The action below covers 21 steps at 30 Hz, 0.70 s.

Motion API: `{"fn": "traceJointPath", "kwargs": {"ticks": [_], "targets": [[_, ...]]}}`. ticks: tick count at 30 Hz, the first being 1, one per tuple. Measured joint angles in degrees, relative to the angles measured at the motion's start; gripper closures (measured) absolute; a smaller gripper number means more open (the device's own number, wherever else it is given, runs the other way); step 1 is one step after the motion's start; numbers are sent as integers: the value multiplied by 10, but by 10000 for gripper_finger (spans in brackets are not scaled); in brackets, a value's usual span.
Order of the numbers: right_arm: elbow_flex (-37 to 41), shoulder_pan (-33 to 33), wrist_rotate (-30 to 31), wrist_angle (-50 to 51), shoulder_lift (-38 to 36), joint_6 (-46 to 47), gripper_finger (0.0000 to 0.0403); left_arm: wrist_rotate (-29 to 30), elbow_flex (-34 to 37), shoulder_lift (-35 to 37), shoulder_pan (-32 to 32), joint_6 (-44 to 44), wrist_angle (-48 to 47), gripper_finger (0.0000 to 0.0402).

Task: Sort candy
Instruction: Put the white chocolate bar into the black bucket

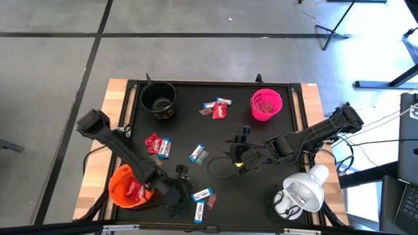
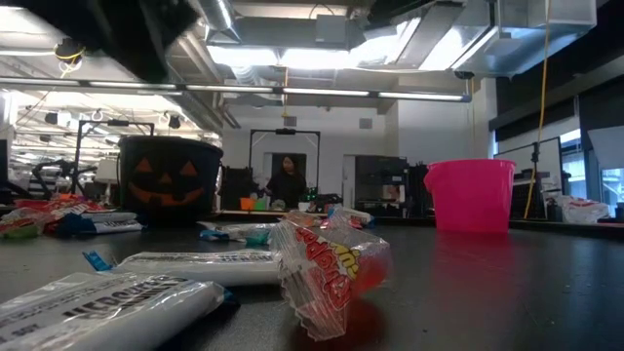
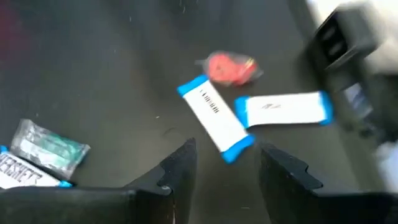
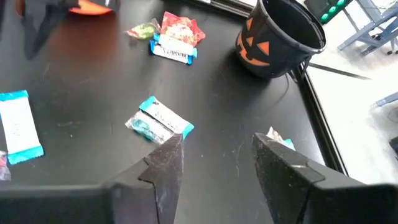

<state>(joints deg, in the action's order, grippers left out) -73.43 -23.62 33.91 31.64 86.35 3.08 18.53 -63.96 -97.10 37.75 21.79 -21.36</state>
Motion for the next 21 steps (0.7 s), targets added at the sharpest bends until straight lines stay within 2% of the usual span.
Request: {"fn": "traceJointPath", "kwargs": {"ticks": [9, 14, 21], "targets": [[0, 0, 0, 6, 0, 11, 214, -7, 0, -84, -2, -123, 29, 255], [0, 0, 0, 6, 0, 11, 214, 31, 0, -85, 10, -210, 38, 255], [0, 0, 0, 6, 0, 12, 214, 31, 0, -85, 21, -306, 50, 255]]}}
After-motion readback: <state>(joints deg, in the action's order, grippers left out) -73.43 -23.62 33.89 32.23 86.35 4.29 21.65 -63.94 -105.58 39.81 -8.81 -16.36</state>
